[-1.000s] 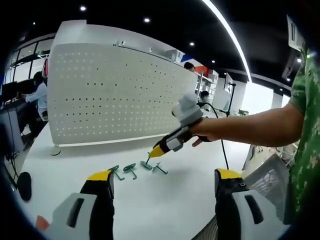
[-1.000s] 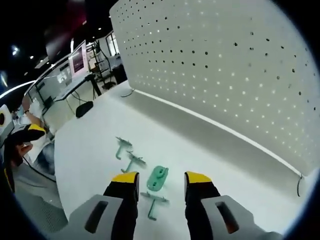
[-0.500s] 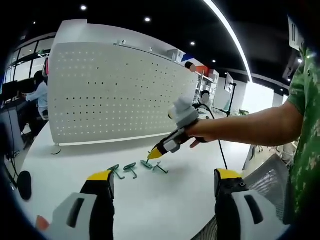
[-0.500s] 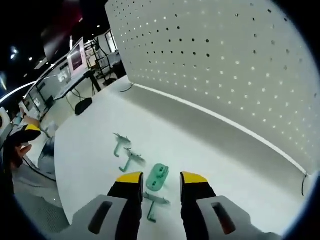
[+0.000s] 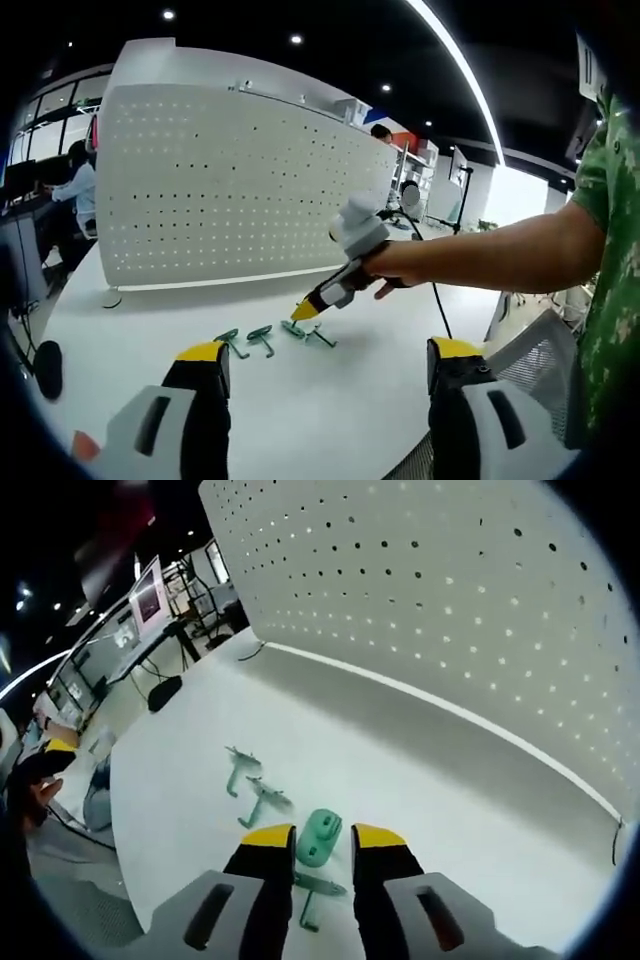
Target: Insert the hook assembly into the mounting plate slot until the hook locks in place.
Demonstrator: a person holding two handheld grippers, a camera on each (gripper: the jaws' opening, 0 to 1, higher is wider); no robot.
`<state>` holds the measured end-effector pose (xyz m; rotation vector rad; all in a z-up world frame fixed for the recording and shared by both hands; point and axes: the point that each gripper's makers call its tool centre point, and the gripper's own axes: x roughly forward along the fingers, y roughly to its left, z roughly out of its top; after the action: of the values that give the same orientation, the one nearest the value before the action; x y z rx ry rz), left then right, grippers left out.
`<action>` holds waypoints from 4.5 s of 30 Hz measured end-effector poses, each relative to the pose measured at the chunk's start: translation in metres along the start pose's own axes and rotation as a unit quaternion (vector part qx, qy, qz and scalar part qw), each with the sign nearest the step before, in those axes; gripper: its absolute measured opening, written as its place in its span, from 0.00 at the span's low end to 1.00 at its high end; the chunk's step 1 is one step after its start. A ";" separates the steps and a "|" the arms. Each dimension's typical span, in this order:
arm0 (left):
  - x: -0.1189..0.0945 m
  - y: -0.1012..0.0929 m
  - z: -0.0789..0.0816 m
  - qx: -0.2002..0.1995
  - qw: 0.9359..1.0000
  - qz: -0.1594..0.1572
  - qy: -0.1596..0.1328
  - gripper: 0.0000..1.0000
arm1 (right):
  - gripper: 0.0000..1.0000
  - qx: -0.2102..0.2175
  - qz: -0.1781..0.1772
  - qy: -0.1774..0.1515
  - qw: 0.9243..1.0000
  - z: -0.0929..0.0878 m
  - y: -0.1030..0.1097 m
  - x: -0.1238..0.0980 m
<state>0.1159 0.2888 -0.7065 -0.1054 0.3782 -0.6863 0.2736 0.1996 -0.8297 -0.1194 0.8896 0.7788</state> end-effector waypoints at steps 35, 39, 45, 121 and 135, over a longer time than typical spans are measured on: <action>0.001 0.000 0.000 -0.002 1.000 -0.001 0.002 0.82 | 0.07 0.011 -0.003 0.036 0.999 -0.012 -0.003 0.016; 0.001 0.000 -0.001 -0.003 1.000 -0.001 0.002 0.82 | 0.07 0.014 -0.003 0.035 0.999 -0.012 -0.004 0.016; 0.001 0.000 -0.001 -0.004 1.000 -0.001 0.002 0.82 | 0.05 0.020 -0.001 0.036 0.999 -0.012 -0.004 0.017; 0.021 -0.016 0.042 0.024 0.998 -0.058 -0.022 0.73 | 0.02 -0.035 -0.024 -0.218 0.975 0.067 0.063 -0.144; 0.029 -0.022 0.063 0.022 0.996 -0.076 -0.046 0.69 | 0.02 -0.037 -0.020 -0.258 0.965 0.071 0.086 -0.174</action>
<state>0.1472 0.2516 -0.6523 -0.1239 0.2691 -0.8360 0.1971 0.1927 -0.6376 0.0020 0.3631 0.7569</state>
